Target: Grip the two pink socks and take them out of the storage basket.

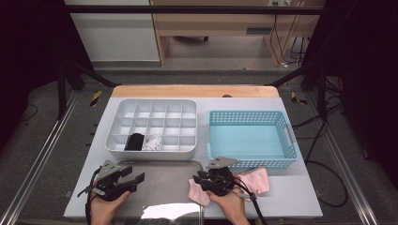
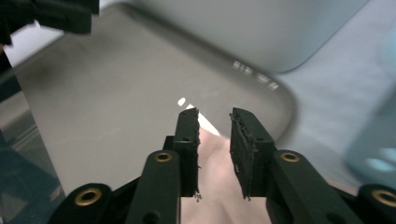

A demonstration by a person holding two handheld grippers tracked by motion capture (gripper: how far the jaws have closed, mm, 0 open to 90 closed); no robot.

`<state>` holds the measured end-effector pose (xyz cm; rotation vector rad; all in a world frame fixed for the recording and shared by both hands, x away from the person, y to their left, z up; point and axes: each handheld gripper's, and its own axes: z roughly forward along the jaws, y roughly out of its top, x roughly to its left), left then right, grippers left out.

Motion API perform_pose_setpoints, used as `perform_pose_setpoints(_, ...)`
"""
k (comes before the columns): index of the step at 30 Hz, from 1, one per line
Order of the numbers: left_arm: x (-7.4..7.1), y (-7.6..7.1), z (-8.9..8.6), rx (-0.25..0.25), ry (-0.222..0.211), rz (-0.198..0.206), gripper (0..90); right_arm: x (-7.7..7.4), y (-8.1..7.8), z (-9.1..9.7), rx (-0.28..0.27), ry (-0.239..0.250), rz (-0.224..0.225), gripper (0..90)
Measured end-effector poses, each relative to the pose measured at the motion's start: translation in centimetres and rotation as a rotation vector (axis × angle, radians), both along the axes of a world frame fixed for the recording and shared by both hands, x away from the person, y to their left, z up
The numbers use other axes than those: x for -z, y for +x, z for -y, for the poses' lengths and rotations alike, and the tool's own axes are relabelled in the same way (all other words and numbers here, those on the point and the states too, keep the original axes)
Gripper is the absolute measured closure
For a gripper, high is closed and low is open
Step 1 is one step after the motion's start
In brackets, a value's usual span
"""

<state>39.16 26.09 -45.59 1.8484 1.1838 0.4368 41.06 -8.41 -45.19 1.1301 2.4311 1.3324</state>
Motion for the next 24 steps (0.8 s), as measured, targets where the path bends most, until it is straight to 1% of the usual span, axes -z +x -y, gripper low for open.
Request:
perform_pose_setpoints(1,-0.1,-0.1,0.2,0.001,0.001,0.003,36.8,-0.4,-0.1,0.5,0.012,0.007,0.015,69.9)
perform_pose_setpoints(4,-0.5,-0.3,0.8,0.012,0.000,0.003,34.9,-1.2,-0.5,2.3,0.048,0.005,0.060,69.6)
perform_pose_setpoints(5,-0.6,-0.3,1.0,0.018,0.004,0.001,34.0,-1.4,-0.6,2.9,0.060,0.000,0.071,69.6)
perform_pose_setpoints(6,-0.8,-0.4,1.7,0.034,0.011,0.003,33.6,-1.5,-0.7,3.6,0.074,-0.003,0.079,69.6)
perform_pose_setpoints(7,-0.8,-0.4,1.7,0.034,0.011,0.003,33.4,-1.5,-0.7,3.6,0.074,-0.003,0.079,69.6)
perform_pose_setpoints(8,-1.0,-0.5,2.0,0.045,0.012,0.003,33.4,-1.7,-0.8,4.8,0.104,-0.019,0.096,69.4)
perform_pose_setpoints(9,-1.2,-0.5,2.3,0.055,0.011,0.002,33.6,-1.7,-0.8,5.4,0.119,-0.022,0.099,69.4)
perform_pose_setpoints(12,-1.6,-0.8,3.4,0.080,0.011,0.001,34.6,-1.4,-1.0,6.9,0.162,-0.027,0.092,69.3)
perform_pose_setpoints(15,-1.7,-1.0,4.7,0.111,0.016,-0.008,36.3,-0.9,-1.1,8.0,0.191,-0.054,0.093,69.4)
perform_pose_setpoints(18,-1.6,-1.2,6.2,0.141,0.024,-0.021,37.2,-0.4,-1.0,8.9,0.208,-0.077,0.096,69.6)
perform_pose_setpoints(21,-1.3,-1.2,7.8,0.173,0.039,-0.039,39.2,0.1,-1.0,9.5,0.230,-0.082,0.075,70.1)
perform_pose_setpoints(24,-1.0,-1.2,9.2,0.204,0.048,-0.049,42.4,0.6,-0.8,9.9,0.238,-0.096,0.072,70.4)
